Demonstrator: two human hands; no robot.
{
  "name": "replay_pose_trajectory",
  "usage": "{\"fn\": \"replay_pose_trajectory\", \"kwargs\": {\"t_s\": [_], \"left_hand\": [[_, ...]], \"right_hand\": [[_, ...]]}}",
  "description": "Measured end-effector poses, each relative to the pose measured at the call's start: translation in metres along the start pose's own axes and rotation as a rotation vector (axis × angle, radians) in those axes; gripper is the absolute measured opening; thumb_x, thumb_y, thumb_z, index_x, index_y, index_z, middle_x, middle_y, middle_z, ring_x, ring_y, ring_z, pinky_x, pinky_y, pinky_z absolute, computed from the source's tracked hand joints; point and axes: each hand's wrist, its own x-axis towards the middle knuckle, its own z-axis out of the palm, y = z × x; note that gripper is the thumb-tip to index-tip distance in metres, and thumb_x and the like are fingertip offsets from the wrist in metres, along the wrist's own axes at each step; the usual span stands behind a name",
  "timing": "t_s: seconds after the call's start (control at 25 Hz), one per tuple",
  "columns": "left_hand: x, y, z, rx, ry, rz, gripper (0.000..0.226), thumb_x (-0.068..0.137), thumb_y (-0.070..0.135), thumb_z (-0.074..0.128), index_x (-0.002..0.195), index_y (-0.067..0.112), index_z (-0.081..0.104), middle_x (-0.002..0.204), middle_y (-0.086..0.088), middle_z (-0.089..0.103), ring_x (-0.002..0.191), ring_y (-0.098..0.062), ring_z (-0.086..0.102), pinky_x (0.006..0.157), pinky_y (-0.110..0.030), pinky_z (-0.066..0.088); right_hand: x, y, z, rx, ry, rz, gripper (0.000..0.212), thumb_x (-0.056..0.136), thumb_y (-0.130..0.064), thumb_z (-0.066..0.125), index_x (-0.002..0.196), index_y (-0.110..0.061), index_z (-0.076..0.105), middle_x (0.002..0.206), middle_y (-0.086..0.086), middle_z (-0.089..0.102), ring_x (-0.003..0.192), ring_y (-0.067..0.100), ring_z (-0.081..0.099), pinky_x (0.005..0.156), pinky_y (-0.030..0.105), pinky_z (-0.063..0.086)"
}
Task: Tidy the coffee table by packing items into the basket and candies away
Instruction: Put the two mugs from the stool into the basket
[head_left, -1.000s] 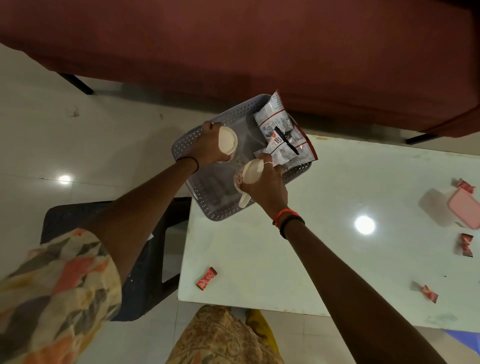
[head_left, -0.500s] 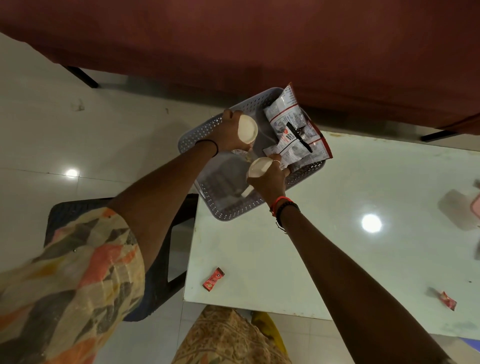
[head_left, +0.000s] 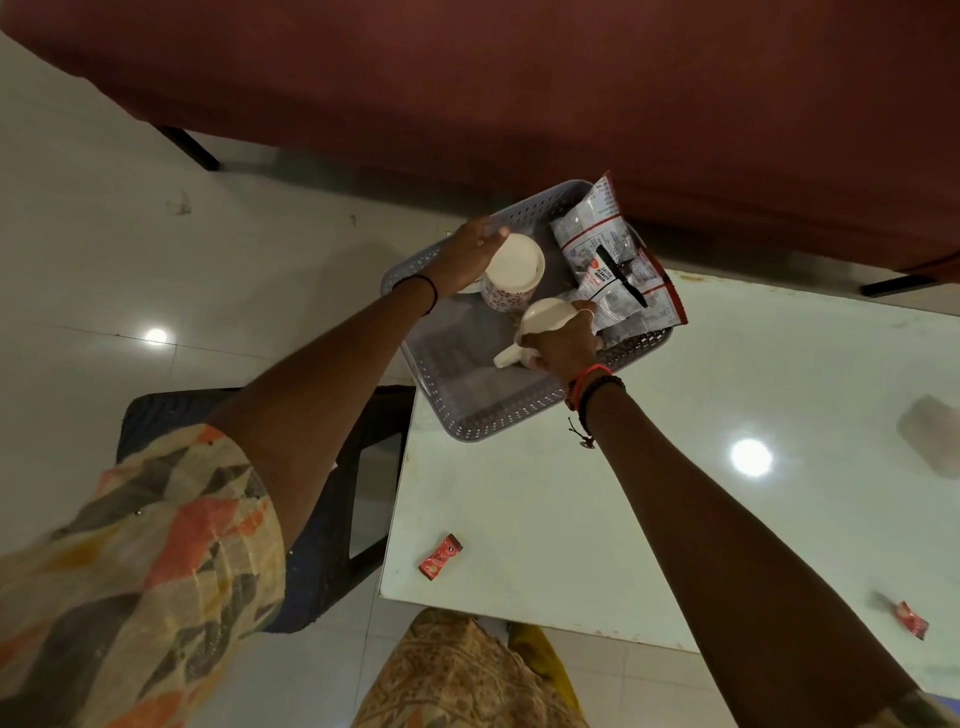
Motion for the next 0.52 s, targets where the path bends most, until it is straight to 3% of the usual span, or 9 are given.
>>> {"fn": "replay_pose_trajectory", "kwargs": {"t_s": [0.12, 0.28, 0.4, 0.52], "left_hand": [[-0.009, -0.006, -0.008, 0.036, 0.017, 0.036, 0.045, 0.098, 0.031, 0.039, 0.135, 0.005, 0.038, 0.141, -0.015, 0.045, 0.129, -0.027, 0.044, 0.1, -0.032, 0.036], [-0.026, -0.011, -0.02, 0.031, 0.095, 0.064, 0.041, 0.099, 0.029, 0.039, 0.132, 0.006, 0.042, 0.137, -0.015, 0.049, 0.125, -0.026, 0.047, 0.092, -0.024, 0.032], [-0.042, -0.013, -0.032, 0.026, 0.143, 0.062, 0.04, 0.099, 0.03, 0.038, 0.131, 0.008, 0.043, 0.135, -0.013, 0.052, 0.123, -0.024, 0.049, 0.09, -0.021, 0.032], [-0.067, -0.018, -0.052, -0.012, 0.275, 0.077, 0.038, 0.099, 0.031, 0.038, 0.129, 0.009, 0.046, 0.131, -0.011, 0.055, 0.115, -0.017, 0.051, 0.088, -0.015, 0.033]], "right_hand": [[0.003, -0.001, -0.004, 0.005, -0.035, -0.009, 0.08, 0.069, 0.006, 0.076, 0.133, -0.01, 0.031, 0.141, 0.024, 0.03, 0.127, 0.04, 0.041, 0.087, 0.056, 0.054], [0.005, 0.001, -0.009, -0.044, -0.052, -0.048, 0.081, 0.067, 0.005, 0.077, 0.132, -0.014, 0.034, 0.141, 0.021, 0.033, 0.123, 0.04, 0.045, 0.079, 0.054, 0.057], [0.002, 0.003, -0.01, -0.121, -0.056, -0.089, 0.086, 0.068, -0.002, 0.08, 0.137, -0.016, 0.031, 0.14, 0.022, 0.036, 0.123, 0.041, 0.046, 0.086, 0.055, 0.055], [-0.007, 0.004, -0.011, -0.204, -0.013, -0.145, 0.098, 0.068, -0.011, 0.082, 0.145, -0.015, 0.022, 0.142, 0.022, 0.037, 0.129, 0.039, 0.042, 0.103, 0.051, 0.045]]}}
